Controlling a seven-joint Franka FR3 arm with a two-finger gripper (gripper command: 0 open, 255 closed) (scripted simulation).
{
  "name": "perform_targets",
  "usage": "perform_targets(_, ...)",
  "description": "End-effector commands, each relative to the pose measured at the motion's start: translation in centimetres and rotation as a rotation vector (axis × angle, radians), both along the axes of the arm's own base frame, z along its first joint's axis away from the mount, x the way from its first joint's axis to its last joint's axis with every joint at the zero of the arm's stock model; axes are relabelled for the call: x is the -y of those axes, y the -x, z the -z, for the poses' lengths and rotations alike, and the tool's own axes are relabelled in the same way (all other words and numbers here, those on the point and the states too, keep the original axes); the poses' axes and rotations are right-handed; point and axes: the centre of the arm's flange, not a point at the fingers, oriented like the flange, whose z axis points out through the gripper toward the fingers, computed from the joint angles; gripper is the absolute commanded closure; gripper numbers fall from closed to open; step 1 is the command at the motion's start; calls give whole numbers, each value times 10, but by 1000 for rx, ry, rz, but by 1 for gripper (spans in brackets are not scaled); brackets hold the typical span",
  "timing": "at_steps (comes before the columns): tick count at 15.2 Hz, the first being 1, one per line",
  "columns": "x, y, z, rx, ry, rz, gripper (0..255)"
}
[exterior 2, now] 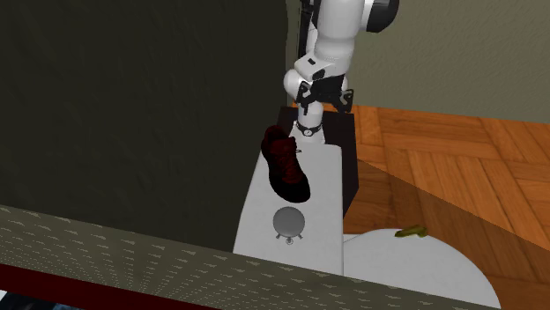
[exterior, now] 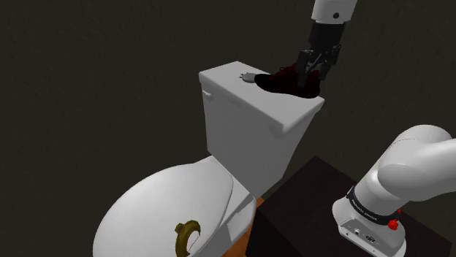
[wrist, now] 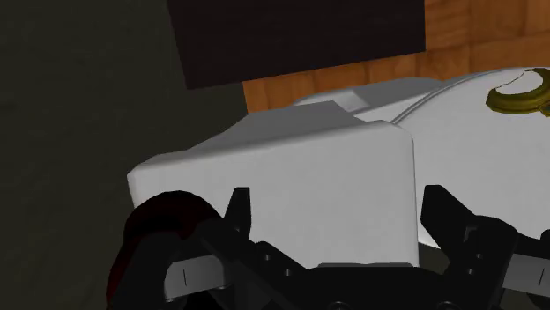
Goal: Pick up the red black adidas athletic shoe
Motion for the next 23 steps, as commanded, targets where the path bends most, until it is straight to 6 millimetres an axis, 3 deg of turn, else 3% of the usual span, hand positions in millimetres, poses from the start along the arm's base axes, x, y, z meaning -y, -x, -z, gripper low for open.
perform_targets(1, 0, 0, 0, 0, 0, 0, 0)
perform_targets(8, 29, -97, -5, -155, 99, -335, 0)
perform_targets(14, 27, -184, 1, -288, 184, -623, 0)
perform_targets(23, 26, -189, 42, -297, 189, -642, 0)
